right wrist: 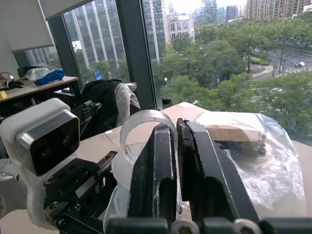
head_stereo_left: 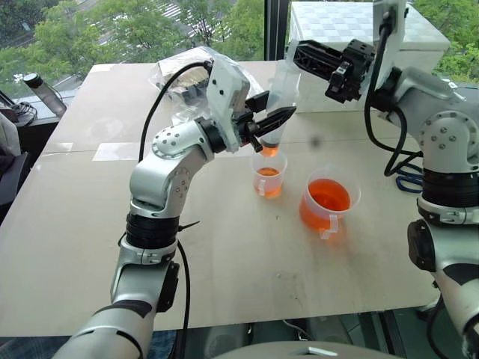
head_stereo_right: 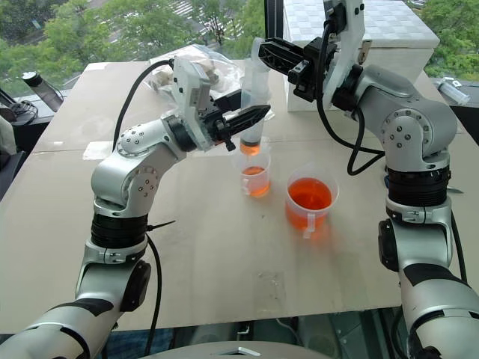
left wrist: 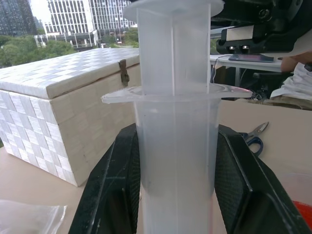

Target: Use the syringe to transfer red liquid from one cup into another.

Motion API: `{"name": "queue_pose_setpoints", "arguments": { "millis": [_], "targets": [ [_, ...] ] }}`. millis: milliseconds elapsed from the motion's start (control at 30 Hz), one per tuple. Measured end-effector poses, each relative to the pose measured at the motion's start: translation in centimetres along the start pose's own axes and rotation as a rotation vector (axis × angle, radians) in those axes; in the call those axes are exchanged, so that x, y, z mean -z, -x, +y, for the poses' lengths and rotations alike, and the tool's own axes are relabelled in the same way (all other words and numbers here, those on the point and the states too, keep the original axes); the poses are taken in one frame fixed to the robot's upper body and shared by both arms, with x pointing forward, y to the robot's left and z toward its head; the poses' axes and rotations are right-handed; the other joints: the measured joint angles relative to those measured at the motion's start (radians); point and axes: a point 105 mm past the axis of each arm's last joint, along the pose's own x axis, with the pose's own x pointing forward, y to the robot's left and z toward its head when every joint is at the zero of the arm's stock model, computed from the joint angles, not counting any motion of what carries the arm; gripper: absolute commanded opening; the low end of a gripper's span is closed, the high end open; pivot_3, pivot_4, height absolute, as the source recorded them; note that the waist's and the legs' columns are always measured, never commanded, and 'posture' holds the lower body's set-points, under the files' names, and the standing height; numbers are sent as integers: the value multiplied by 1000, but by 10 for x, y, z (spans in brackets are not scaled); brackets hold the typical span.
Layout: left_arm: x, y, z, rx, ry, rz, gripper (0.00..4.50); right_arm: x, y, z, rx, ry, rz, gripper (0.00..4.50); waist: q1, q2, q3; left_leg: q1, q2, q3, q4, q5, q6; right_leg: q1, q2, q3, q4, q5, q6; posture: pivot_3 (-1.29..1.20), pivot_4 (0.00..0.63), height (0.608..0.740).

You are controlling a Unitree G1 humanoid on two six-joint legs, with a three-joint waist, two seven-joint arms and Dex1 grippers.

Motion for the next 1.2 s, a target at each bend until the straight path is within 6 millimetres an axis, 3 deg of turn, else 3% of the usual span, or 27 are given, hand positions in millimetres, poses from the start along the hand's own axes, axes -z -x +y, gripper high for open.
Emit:
{"name": "queue_pose_setpoints", "arguments": {
  "millis": [967, 1000, 1067, 1200],
  "targets": [
    [10, -2, 0, 11, 36, 20, 1456, 29, 10, 6, -1, 48, 194, 84, -21, 0, 0, 0, 0, 0, -1, 0, 0, 0, 0, 0, 0, 0, 0, 0, 150, 740],
    [10, -2, 0, 10, 33, 18, 1456, 29, 11, 6, -4, 39, 194, 671, -20, 0, 0, 0, 0, 0, -1, 0, 0, 0, 0, 0, 0, 0, 0, 0, 150, 740],
    [9, 0, 3, -5, 24, 17, 1456, 29, 12, 8, -35, 14, 194, 1280, -20, 0, 0, 0, 0, 0, -1, 0, 0, 0, 0, 0, 0, 0, 0, 0, 150, 740],
    [3, 4, 9, -39, 10, -8, 1456, 28, 17, 15, -98, -64, 188, 3130, -20, 0, 0, 0, 0, -1, -1, 0, 0, 0, -1, 0, 0, 0, 0, 0, 150, 740]
  ]
}}
